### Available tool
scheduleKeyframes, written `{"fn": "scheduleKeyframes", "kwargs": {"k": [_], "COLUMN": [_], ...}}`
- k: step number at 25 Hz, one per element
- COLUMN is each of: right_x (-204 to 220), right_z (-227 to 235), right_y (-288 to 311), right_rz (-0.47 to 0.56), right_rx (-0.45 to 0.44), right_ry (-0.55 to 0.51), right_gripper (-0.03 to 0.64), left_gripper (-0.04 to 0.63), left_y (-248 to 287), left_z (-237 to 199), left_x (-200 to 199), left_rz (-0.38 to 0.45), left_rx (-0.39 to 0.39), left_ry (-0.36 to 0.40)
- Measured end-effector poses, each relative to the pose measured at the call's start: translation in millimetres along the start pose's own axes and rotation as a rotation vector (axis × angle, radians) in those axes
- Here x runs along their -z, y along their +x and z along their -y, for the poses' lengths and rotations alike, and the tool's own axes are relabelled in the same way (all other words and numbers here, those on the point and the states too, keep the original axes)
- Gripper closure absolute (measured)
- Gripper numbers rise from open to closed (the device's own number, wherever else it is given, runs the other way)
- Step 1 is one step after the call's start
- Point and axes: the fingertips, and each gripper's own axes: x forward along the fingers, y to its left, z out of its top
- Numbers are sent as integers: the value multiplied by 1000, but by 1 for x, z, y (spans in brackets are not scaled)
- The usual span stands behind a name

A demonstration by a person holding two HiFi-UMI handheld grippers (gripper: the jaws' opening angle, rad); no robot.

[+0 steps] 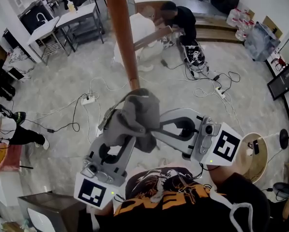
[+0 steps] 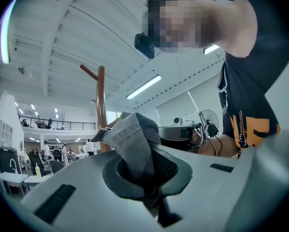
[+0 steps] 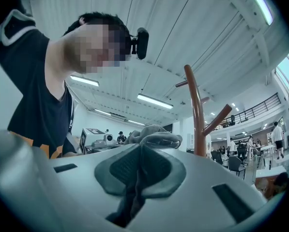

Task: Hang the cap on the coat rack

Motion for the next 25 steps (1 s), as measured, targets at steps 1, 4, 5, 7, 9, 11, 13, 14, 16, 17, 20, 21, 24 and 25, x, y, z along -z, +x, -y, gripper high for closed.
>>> {"fn": "scheduleKeyframes", "kwargs": {"k": [1,4,5,7,9,11,13,14,16,17,20,21,24,25], "right_x": [4,13,16,22,30,38,43,45,48,50,56,58,66,69], "right_z": [4,15,18,23,25,26,28,29,33,34,38,38,37,36], "right_y": [2,7,8,11,13,13,12,12,9,8,6,5,0,0], "right_rz": [-6,-22,-26,-30,-35,-44,-54,-57,-62,-65,-75,-81,-96,-100], "right_rx": [8,42,53,69,81,95,107,113,124,128,133,134,135,137], "right_ry": [7,40,52,76,93,108,120,126,138,144,161,167,188,192], "right_gripper": [581,581,581,581,581,581,581,581,581,581,581,581,581,581], "left_gripper": [561,561,561,561,561,561,561,561,561,561,561,561,561,561], "left_y": [1,7,8,8,8,8,10,11,15,17,22,23,24,23], "left_z": [-4,-16,-19,-24,-27,-28,-29,-29,-29,-29,-28,-27,-22,-22], "left_x": [4,13,15,20,29,38,43,45,46,48,52,54,61,64], "left_rz": [-5,-20,-22,-28,-41,-50,-60,-64,-67,-69,-79,-85,-101,-104], "left_rx": [7,36,47,63,75,90,106,113,124,127,135,139,149,152], "left_ry": [-17,-65,-75,-86,-99,-115,-127,-131,-140,-147,-166,-172,-187,-187]}}
